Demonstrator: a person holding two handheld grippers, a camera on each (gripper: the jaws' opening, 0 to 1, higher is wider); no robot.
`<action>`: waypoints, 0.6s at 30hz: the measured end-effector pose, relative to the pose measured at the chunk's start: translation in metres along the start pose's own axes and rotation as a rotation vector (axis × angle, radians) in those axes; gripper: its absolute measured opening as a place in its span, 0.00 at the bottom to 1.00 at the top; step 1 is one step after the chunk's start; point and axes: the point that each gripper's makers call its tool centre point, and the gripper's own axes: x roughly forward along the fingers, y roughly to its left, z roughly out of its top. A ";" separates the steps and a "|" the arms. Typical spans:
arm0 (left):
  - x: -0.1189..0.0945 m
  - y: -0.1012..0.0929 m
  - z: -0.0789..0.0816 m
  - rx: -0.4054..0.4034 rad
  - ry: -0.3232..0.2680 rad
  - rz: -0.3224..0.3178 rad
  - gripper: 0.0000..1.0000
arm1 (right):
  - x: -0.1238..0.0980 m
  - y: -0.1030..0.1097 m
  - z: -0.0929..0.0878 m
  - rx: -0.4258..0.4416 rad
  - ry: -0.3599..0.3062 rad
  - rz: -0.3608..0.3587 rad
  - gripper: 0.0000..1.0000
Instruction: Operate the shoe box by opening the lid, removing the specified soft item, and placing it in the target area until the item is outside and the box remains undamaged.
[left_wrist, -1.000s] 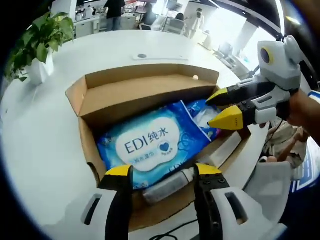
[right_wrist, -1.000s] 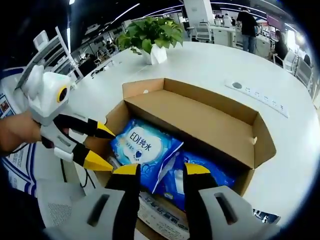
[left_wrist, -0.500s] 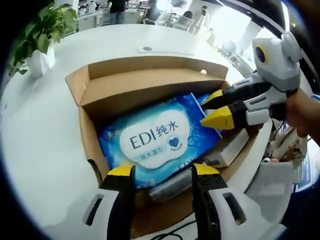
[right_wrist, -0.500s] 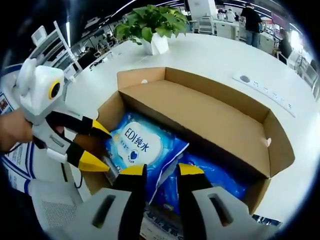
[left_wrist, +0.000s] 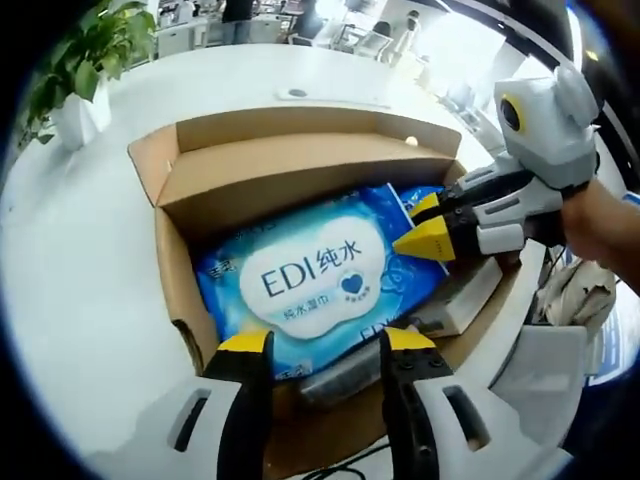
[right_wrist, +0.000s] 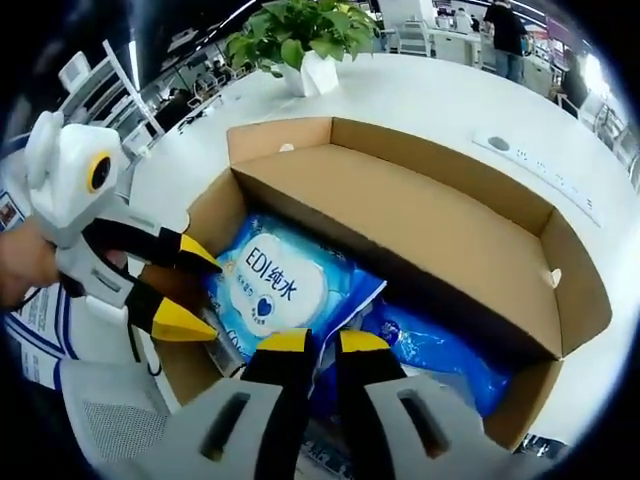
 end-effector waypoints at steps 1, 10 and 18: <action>0.000 0.000 0.000 -0.001 -0.001 0.001 0.42 | 0.000 0.001 -0.001 0.006 0.006 0.007 0.03; -0.002 -0.001 -0.001 -0.004 -0.004 -0.005 0.41 | -0.009 0.000 0.003 0.051 -0.012 -0.009 0.00; -0.002 0.001 0.001 -0.010 -0.007 -0.006 0.40 | -0.027 -0.015 -0.002 0.080 -0.026 -0.034 0.00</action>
